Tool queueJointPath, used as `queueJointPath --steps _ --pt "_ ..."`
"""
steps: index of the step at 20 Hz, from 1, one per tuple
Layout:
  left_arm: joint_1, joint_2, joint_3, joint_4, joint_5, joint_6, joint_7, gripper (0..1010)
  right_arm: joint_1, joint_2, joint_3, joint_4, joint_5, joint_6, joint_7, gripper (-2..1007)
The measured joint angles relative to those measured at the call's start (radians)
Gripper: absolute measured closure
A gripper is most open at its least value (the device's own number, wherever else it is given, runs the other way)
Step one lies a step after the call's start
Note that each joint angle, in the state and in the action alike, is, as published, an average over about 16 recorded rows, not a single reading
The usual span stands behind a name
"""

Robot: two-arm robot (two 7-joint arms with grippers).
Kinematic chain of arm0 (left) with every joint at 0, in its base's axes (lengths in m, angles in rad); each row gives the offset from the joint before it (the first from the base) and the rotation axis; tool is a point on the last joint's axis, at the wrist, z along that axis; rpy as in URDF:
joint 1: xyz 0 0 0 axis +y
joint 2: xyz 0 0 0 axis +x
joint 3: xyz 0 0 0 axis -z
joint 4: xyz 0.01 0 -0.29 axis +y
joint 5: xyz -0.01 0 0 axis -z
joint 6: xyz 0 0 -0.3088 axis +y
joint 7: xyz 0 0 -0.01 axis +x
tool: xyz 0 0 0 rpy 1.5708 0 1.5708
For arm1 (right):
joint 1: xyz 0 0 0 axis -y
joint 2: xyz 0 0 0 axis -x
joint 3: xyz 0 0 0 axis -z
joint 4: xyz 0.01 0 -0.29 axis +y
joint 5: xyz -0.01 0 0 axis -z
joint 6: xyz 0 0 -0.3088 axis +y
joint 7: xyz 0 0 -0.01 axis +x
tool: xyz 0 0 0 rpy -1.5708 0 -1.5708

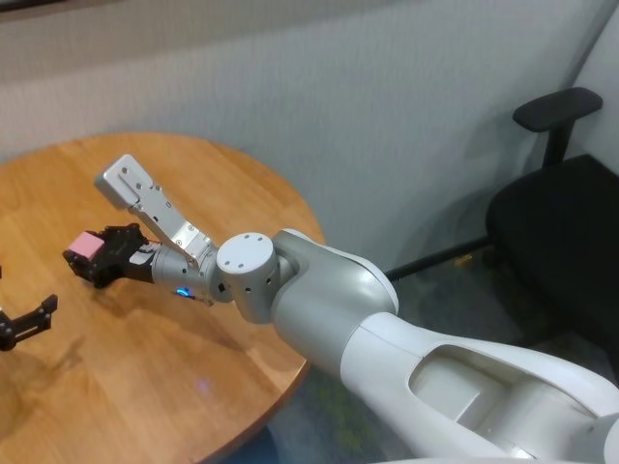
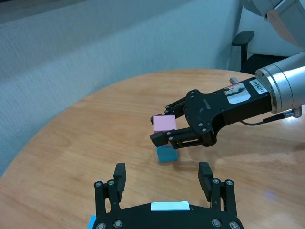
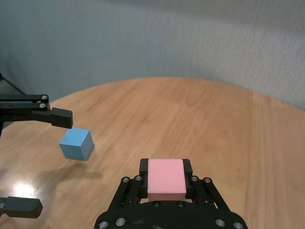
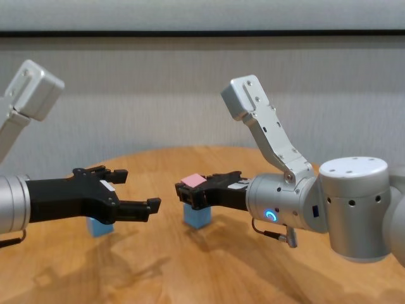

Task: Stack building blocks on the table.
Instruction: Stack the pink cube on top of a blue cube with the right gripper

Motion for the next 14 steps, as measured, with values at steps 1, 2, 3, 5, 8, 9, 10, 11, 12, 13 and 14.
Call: queueJointPath --steps 1,2,3,5,8,9,10,11,12,13,14 --pt "0.0 0.0 0.0 0.0 0.0 0.0 0.0 10 0.001 -0.001 0.001 0.003 -0.002 -0.001 0.0 633" --pt "0.0 0.0 0.0 0.0 0.0 0.0 0.0 10 0.002 -0.001 0.003 0.006 -0.004 -0.003 0.0 633" --pt "0.0 0.0 0.0 0.0 0.0 0.0 0.0 10 0.003 -0.002 0.004 0.009 -0.005 -0.004 0.0 633" --pt "0.0 0.0 0.0 0.0 0.0 0.0 0.0 10 0.005 -0.004 0.006 0.015 -0.008 -0.007 0.001 633" --pt "0.0 0.0 0.0 0.0 0.0 0.0 0.0 10 0.009 -0.006 0.01 0.027 -0.013 -0.011 0.001 633" --pt "0.0 0.0 0.0 0.0 0.0 0.0 0.0 10 0.011 -0.007 0.011 0.032 -0.014 -0.013 0.002 633" --pt "0.0 0.0 0.0 0.0 0.0 0.0 0.0 10 0.013 -0.008 0.012 0.037 -0.015 -0.015 0.002 633" --pt "0.0 0.0 0.0 0.0 0.0 0.0 0.0 10 0.015 -0.009 0.013 0.042 -0.016 -0.017 0.003 632" --pt "0.0 0.0 0.0 0.0 0.0 0.0 0.0 10 0.017 -0.011 0.014 0.047 -0.017 -0.018 0.003 632" --pt "0.0 0.0 0.0 0.0 0.0 0.0 0.0 10 0.019 -0.012 0.015 0.051 -0.018 -0.02 0.004 632" --pt "0.0 0.0 0.0 0.0 0.0 0.0 0.0 10 0.02 -0.013 0.016 0.055 -0.019 -0.022 0.005 632"
